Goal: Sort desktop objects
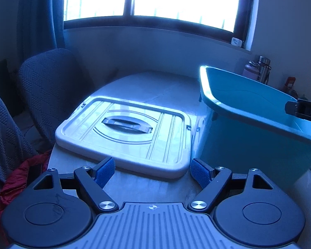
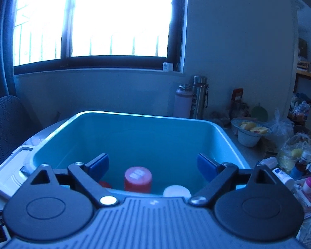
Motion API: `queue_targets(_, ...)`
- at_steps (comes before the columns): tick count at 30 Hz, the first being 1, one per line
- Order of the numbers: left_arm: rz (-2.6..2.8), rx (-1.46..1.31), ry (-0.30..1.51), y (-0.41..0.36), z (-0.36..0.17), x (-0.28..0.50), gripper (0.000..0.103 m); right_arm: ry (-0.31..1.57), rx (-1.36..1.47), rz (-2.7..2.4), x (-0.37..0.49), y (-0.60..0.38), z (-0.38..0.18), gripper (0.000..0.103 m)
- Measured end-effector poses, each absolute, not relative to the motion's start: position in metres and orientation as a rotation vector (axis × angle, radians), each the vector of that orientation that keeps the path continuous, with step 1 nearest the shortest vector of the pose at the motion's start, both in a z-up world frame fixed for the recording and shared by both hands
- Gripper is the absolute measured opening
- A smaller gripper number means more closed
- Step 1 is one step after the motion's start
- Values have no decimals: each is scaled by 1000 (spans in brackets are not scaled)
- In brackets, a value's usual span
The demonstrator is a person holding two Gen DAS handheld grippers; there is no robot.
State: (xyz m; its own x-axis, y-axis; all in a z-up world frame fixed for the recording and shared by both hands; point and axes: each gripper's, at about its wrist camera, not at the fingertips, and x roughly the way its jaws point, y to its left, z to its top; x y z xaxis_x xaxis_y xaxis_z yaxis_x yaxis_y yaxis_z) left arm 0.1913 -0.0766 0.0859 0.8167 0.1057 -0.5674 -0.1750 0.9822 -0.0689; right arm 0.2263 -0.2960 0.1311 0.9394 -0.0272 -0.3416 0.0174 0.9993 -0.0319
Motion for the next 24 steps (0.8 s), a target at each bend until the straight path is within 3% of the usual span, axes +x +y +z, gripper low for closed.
queue_targets(24,76,-1,664,-44,71,62,82,464,26,-88,66,-265,91,97)
